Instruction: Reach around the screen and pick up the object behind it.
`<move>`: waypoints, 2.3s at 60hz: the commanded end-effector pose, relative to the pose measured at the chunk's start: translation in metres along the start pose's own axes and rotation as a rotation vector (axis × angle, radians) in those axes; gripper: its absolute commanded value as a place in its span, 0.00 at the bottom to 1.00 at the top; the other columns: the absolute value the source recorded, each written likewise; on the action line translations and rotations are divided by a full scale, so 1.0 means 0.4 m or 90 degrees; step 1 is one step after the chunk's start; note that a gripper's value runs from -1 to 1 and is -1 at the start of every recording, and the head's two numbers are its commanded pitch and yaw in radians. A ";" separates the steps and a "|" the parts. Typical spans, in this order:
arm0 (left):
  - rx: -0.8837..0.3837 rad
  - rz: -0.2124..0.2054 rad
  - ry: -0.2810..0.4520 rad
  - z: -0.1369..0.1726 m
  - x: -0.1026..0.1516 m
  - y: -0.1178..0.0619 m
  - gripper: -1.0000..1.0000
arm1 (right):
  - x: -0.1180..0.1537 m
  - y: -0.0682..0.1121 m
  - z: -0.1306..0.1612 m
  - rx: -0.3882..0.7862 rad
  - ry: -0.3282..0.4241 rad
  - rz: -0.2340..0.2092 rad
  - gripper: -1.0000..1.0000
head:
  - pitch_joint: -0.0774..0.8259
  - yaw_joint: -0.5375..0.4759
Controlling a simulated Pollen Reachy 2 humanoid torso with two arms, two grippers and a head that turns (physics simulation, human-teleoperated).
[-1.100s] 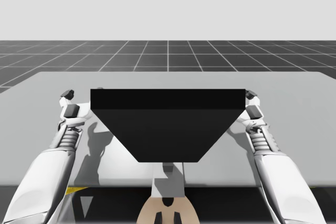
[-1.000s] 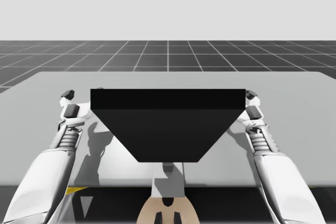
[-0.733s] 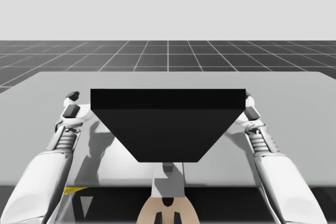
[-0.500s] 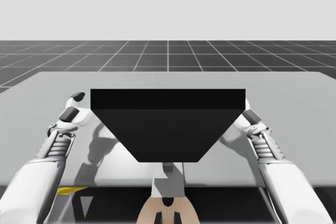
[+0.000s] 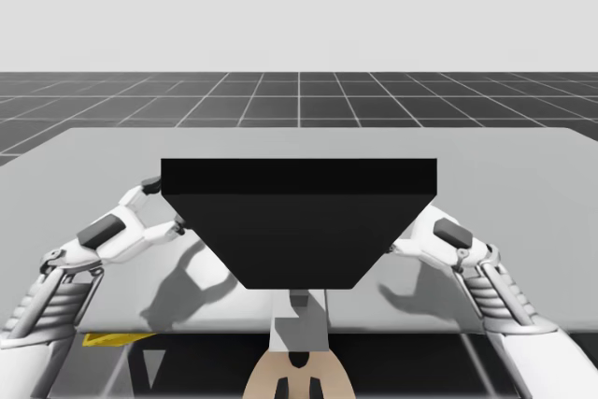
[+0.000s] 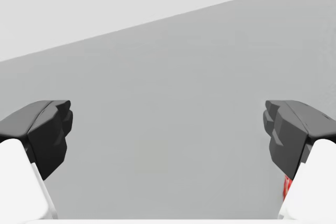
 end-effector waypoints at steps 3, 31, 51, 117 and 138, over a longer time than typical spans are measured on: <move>-0.117 0.009 0.008 0.015 0.017 -0.028 0.00 | 0.000 0.037 0.009 0.097 0.011 -0.012 0.00 | 0.17 0.51; -0.246 -0.001 0.072 -0.069 -0.033 -0.106 0.00 | -0.055 0.051 0.005 0.126 0.047 -0.013 0.00 | 0.22 0.52; -0.245 0.035 0.147 -0.206 -0.148 -0.108 0.00 | -0.073 0.055 -0.001 0.129 0.052 -0.007 0.00 | 0.25 0.52; -0.161 -0.005 0.216 -0.232 -0.204 -0.100 1.00 | -0.079 0.059 0.011 0.130 0.046 0.012 0.00 | 0.28 0.52; -0.037 -0.045 0.181 -0.068 -0.095 0.070 1.00 | -0.085 0.055 0.006 0.129 0.052 0.017 0.00 | 0.27 0.52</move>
